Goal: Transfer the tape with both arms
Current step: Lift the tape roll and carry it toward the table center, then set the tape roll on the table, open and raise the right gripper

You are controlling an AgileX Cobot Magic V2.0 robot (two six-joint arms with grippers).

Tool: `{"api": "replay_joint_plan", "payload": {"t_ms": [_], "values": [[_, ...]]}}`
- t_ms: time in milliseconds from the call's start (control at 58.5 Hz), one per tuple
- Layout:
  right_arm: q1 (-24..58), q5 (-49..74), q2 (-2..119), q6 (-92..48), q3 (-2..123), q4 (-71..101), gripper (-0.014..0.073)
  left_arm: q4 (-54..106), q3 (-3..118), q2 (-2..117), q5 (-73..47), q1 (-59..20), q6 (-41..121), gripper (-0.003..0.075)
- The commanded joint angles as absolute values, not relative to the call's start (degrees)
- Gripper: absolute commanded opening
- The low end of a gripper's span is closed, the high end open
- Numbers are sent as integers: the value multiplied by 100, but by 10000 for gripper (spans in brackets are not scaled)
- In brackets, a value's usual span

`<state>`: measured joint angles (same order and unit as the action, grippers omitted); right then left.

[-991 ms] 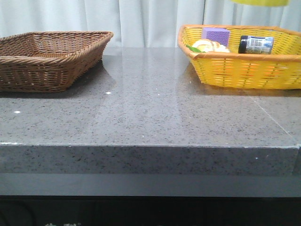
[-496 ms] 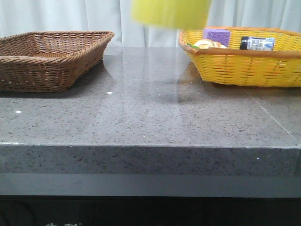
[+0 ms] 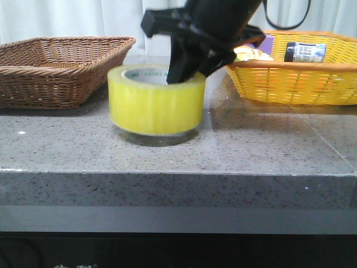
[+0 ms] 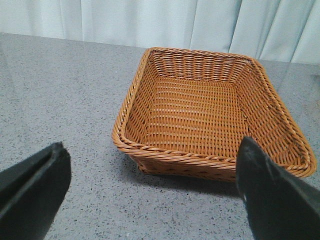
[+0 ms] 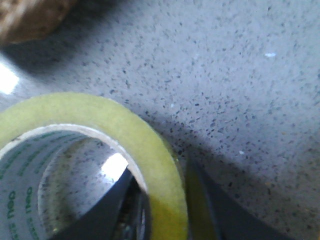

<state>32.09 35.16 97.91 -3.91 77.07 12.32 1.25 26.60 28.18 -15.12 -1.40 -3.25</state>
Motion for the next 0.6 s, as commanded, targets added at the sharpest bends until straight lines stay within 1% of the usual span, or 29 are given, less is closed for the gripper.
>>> {"api": "replay_joint_plan", "payload": {"t_ms": [0,51,137,359,462,530,581], "values": [[3193,3087,9544,-423,7873,1318,277,131,2865,2876,-1005,-156,-339,659],[3193,3048,9544,-423,7873,1318,328,131,2865,2876,-1005,-156,-339,659],[3193,2984,9494,-423,7880,1318,365,131,2865,2876,-1005,-156,-339,659],[3193,2947,8989,-423,7880,1323,365,131,2865,2876,-1005,-156,-339,659],[3193,2935,8705,-423,7880,1323,340,131,2865,2876,-1005,-156,-339,659],[3193,2935,8571,-423,7880,1323,277,131,2865,2876,-1005,-156,-339,659],[3193,2930,8497,-423,7880,1323,207,131,2865,2876,-1005,-156,-339,659]]}}
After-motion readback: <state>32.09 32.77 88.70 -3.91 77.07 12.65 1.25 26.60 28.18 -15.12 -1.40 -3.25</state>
